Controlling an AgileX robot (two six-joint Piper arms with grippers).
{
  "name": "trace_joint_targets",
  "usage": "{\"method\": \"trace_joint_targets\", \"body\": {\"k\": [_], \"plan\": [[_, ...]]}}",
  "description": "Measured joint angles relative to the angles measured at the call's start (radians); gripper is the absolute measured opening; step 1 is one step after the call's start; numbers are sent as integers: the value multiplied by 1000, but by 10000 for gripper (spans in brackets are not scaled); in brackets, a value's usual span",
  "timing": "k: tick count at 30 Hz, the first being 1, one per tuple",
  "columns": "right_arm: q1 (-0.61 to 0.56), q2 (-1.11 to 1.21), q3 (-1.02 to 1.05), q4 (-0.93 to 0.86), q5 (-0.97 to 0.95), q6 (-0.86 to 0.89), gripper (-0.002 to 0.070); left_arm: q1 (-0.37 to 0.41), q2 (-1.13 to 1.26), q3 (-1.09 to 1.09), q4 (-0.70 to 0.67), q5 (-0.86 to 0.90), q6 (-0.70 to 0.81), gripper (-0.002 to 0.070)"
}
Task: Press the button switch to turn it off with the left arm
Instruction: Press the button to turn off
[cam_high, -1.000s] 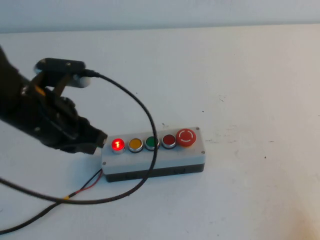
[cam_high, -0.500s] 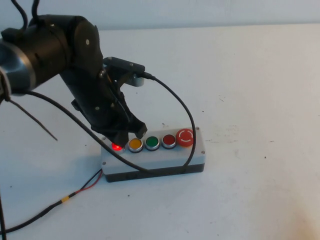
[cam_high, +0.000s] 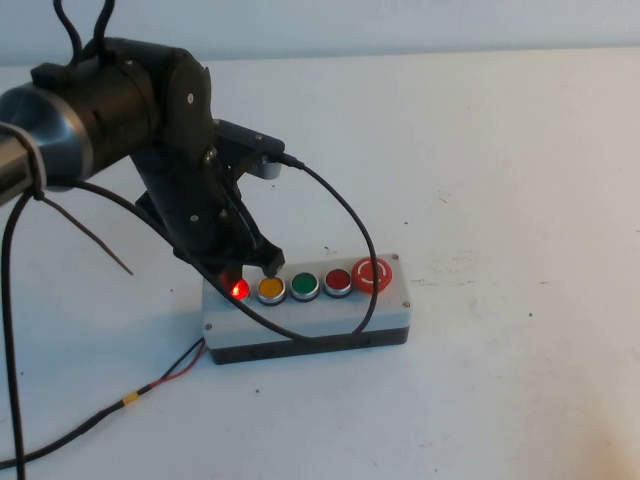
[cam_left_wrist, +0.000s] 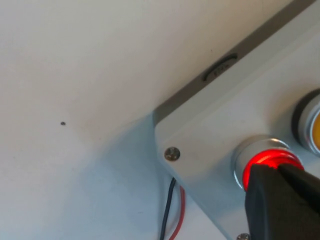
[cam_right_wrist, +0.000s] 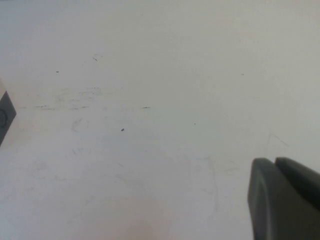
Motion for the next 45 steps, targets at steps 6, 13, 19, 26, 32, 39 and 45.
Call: {"method": "trace_joint_targets", "body": {"k": [6,13,19,26,32,39,45], "plan": [[0,0,0,0,0,0,-16,0,4,-15,7,-7,-8,-3],[0,0,0,0,0,0,-16,0,23,-25,7,-4,-10,-3],[0,0,0,0,0,0,-16,0,24,-25,7,-1,-10,-3],[0,0,0,0,0,0,-16,0,38,-33,7,16,-10,-3],[0,0,0,0,0,0,-16,0,48,-42,7,26,-10,-3],[0,0,0,0,0,0,-16,0,-30,-8,14,-22,-8,-3],[0,0,0,0,0,0,-16,0,-320,142,14,-190,-25,-3]]}}
